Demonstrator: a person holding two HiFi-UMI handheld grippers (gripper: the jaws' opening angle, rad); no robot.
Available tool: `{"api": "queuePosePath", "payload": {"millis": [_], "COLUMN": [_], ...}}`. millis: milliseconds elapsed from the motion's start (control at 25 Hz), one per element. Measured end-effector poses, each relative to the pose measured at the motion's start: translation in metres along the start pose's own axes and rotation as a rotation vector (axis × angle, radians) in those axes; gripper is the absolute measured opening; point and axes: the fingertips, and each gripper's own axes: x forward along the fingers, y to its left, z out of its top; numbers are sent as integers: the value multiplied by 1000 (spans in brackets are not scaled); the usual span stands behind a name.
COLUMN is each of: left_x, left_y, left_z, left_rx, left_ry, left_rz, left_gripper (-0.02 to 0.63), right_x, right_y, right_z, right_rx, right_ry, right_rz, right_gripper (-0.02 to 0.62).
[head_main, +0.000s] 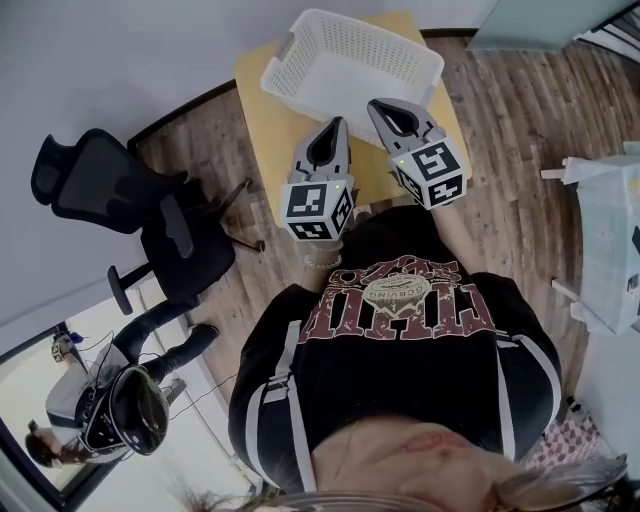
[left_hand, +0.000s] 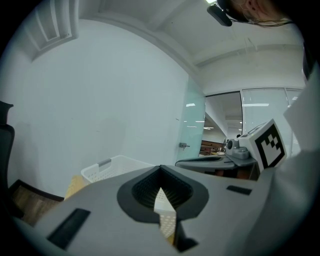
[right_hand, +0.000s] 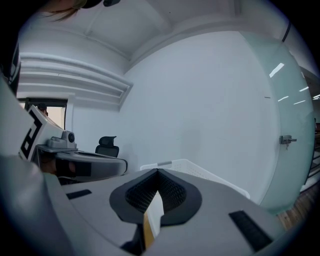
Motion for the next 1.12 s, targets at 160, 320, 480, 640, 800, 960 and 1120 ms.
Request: {"api": "queuePosePath", "payload": {"millis": [160, 320, 480, 640, 800, 960, 1120], "left_x": [8, 19, 28, 33, 36, 41, 44], "left_y": [4, 8, 12, 17, 24, 28, 33], "left_z": [-1, 0, -1, -2, -2, -2, -3], "left_rx": [-2, -2, -5, -7, -8, -8, -6], "left_ry": [8, 19, 29, 35, 40, 43, 50], "left_rz": [-25, -49, -61, -70, -80, -95, -112], "left_gripper": [47, 48, 46, 48, 48, 46, 46], "right_x": [5, 14, 22, 28, 34, 39, 44], "right_y": [-5, -11, -16, -17, -17, -19, -17], "right_z": [-3, -4, -9, -10, -9, -9, -10], "right_rx": [17, 35, 44, 37, 45, 54, 60], "right_ry": [6, 18, 34, 39, 36, 30, 36], "right_rz": [-25, -38, -40, -51, -60, -73, -78], "right_gripper": [18, 18, 18, 17, 17, 17, 17]}}
